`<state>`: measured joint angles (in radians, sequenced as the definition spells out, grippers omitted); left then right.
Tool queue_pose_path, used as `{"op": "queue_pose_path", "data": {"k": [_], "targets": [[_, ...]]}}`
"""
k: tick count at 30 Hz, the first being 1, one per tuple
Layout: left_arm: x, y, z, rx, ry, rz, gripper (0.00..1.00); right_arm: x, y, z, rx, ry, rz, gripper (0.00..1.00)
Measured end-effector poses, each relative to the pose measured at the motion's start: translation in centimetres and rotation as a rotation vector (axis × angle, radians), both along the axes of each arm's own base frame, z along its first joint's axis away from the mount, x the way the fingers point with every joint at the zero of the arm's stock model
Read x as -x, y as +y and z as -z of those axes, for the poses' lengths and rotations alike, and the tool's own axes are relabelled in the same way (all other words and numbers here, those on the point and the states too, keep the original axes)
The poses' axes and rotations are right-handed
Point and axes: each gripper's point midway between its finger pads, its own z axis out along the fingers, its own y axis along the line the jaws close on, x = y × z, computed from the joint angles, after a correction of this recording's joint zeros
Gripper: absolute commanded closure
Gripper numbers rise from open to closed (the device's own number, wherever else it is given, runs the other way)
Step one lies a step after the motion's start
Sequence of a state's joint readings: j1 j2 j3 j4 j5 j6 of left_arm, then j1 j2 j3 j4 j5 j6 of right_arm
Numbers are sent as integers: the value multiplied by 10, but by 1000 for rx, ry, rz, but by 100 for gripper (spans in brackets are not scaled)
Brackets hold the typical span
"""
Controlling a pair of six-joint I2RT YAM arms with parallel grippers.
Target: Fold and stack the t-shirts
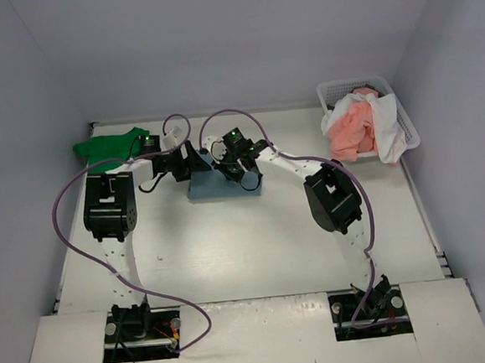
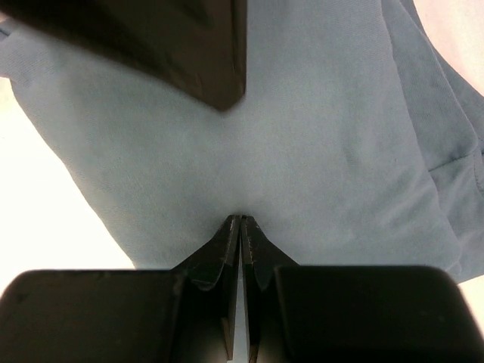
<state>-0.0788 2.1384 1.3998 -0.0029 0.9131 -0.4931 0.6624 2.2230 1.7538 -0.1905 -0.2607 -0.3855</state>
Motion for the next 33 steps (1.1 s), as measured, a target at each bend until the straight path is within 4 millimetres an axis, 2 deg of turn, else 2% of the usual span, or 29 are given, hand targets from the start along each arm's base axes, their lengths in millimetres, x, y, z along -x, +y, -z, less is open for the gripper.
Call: {"op": "queue_pose_path", "data": {"k": [4, 5, 6, 7, 8, 9, 10, 19, 26, 33], "targets": [[7, -16, 0, -20, -2, 32, 26, 1, 1, 0, -4, 3, -4, 98], [9, -20, 0, -23, -1, 39, 30, 1, 1, 0, -4, 4, -5, 98], [11, -24, 1, -26, -2, 46, 38, 1, 1, 0, -6, 4, -6, 98], [12, -27, 2, -31, -1, 51, 68, 1, 1, 0, -6, 5, -6, 98], [14, -28, 5, -42, 10, 49, 86, 1, 1, 0, -6, 5, -7, 98], [18, -29, 11, -53, 35, 50, 97, 1, 1, 0, -7, 5, -7, 98], [24, -32, 19, -53, 66, 58, 100, 2, 2, 0, -9, 7, -9, 98], [30, -36, 20, -34, 90, 79, 100, 3, 3, 0, -13, 10, -13, 98], [28, -25, 15, -81, 109, 74, 100, 7, -3, -3, -5, 9, -18, 98], [0, 13, -8, -165, 68, 21, 100, 3, -13, -41, -36, -52, -5, 98]]}}
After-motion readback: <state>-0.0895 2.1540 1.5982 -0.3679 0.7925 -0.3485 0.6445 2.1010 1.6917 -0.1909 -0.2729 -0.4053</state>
